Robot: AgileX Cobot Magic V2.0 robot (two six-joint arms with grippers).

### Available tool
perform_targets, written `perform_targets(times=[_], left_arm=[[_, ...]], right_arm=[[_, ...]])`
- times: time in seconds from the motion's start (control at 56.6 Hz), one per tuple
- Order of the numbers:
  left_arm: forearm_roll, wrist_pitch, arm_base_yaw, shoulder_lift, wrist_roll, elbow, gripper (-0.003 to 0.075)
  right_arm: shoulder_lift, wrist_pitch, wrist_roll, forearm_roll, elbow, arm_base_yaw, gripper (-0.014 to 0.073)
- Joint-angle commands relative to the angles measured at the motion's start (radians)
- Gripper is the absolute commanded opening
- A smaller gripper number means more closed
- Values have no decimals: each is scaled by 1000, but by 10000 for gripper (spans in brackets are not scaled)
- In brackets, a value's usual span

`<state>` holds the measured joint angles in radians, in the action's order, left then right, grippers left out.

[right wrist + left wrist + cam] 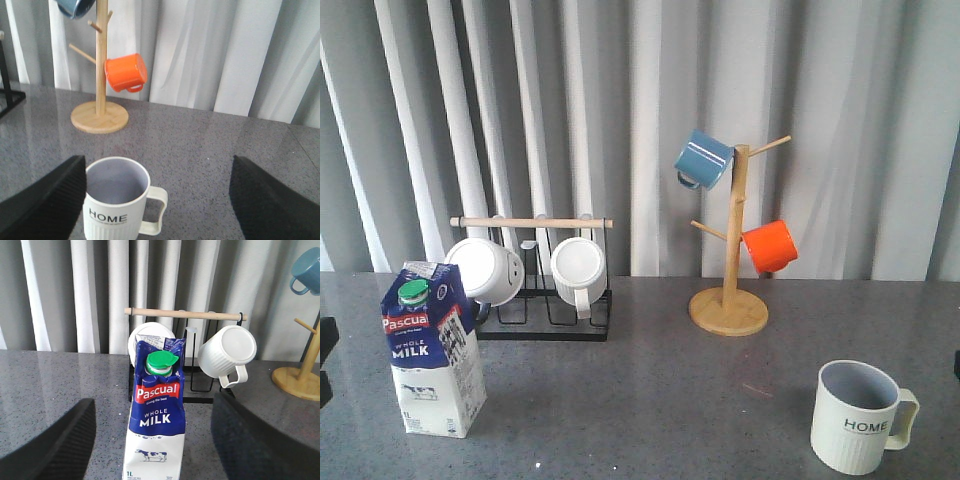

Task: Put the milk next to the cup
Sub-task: 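Move the right gripper toward the handle of the white HOME mug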

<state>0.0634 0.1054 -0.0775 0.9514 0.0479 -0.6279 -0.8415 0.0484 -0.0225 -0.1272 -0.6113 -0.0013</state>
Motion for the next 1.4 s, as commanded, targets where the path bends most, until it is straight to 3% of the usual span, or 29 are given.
perform_targets(times=[0.0, 0.212, 0.477, 0.689, 0.884, 1.131, 1.379], left_arm=[[5, 81, -6, -8, 9, -29, 482], [5, 81, -6, -8, 9, -29, 482], [5, 80, -6, -8, 9, -29, 482], [5, 80, -6, -8, 9, -29, 482], [5, 80, -6, -8, 9, -29, 482], [5, 80, -6, -8, 9, -29, 482], [5, 80, -6, -8, 9, -29, 482]], right_arm=[[-33, -88, 52, -15, -11, -4, 582], [-140, -467, 71, 14, 188, -4, 582], [-332, -913, 235, 265, 347, -4, 582], [-483, -994, 239, 263, 341, -8, 582], [-570, -998, 178, 241, 328, -122, 582], [-587, -959, 135, 57, 286, -192, 582], [-667, -978, 148, 34, 251, -193, 582]])
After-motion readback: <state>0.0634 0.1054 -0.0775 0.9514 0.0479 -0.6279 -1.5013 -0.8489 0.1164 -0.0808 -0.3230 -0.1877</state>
